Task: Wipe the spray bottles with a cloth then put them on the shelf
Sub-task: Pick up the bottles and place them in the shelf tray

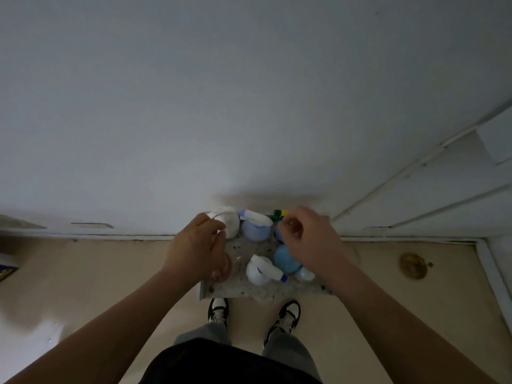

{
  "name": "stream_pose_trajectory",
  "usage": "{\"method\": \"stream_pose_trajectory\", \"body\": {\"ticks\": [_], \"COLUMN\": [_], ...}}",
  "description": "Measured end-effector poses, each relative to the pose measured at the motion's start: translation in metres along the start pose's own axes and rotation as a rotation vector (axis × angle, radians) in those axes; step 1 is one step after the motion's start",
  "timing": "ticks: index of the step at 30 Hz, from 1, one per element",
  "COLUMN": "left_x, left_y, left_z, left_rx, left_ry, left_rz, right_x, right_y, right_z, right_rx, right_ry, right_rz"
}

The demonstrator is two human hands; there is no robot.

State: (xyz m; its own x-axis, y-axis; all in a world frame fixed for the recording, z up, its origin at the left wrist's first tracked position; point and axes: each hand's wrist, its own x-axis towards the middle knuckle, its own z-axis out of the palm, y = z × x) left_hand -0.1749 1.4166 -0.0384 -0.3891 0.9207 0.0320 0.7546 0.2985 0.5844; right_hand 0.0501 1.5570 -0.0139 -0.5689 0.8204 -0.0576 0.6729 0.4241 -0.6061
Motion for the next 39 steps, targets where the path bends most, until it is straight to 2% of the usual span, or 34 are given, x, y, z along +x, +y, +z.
{"method": "stream_pose_trajectory", "body": {"ticks": [2,4,5,7,10,13,14,16,19,22,25,29,35,39], "left_x": [-0.016,-0.032,-0.040,-0.052,-0.054,-0.043,-0.037,-0.023,-0.003,0.009,0.022,0.025,0.009,0.013], "left_y": [-0.016,-0.030,-0.036,-0.047,-0.055,-0.056,-0.055,-0.053,-0.053,-0.046,-0.039,-0.040,-0.057,-0.054], "left_z": [0.000,-0.001,-0.001,-0.001,-0.007,-0.008,-0.006,-0.003,-0.001,0.001,0.004,0.010,0.005,0.004], "left_rx": [-0.101,-0.236,-0.254,-0.208,-0.168,0.109,0.194,0.304,0.440,0.476,0.305,0.090,-0.114,-0.124], "left_ry": [-0.041,-0.110,-0.141,-0.155,-0.160,-0.273,-0.317,-0.384,-0.386,-0.364,-0.425,-0.491,-0.440,-0.475], "left_rz": [-0.177,-0.307,-0.350,-0.369,-0.207,0.229,0.325,0.384,0.422,0.325,0.077,-0.151,-0.239,-0.220], "right_x": [-0.013,-0.026,-0.033,-0.043,-0.044,-0.038,-0.036,-0.033,-0.023,-0.011,0.001,0.011,0.015,0.015], "right_y": [-0.015,-0.020,-0.022,-0.021,-0.018,-0.018,-0.018,-0.021,-0.024,-0.028,-0.031,-0.031,-0.034,-0.031], "right_z": [0.019,0.040,0.049,0.064,0.075,0.077,0.078,0.078,0.080,0.080,0.078,0.077,0.074,0.070], "right_rx": [-0.041,-0.134,-0.164,-0.152,-0.119,-0.102,-0.094,-0.090,-0.083,-0.099,-0.092,-0.072,-0.067,-0.094], "right_ry": [-0.264,-0.449,-0.485,-0.440,-0.342,-0.340,-0.331,-0.299,-0.299,-0.339,-0.344,-0.360,-0.429,-0.459], "right_rz": [0.075,0.155,0.182,0.217,0.277,0.314,0.308,0.283,0.248,0.242,0.241,0.261,0.237,0.198]}}
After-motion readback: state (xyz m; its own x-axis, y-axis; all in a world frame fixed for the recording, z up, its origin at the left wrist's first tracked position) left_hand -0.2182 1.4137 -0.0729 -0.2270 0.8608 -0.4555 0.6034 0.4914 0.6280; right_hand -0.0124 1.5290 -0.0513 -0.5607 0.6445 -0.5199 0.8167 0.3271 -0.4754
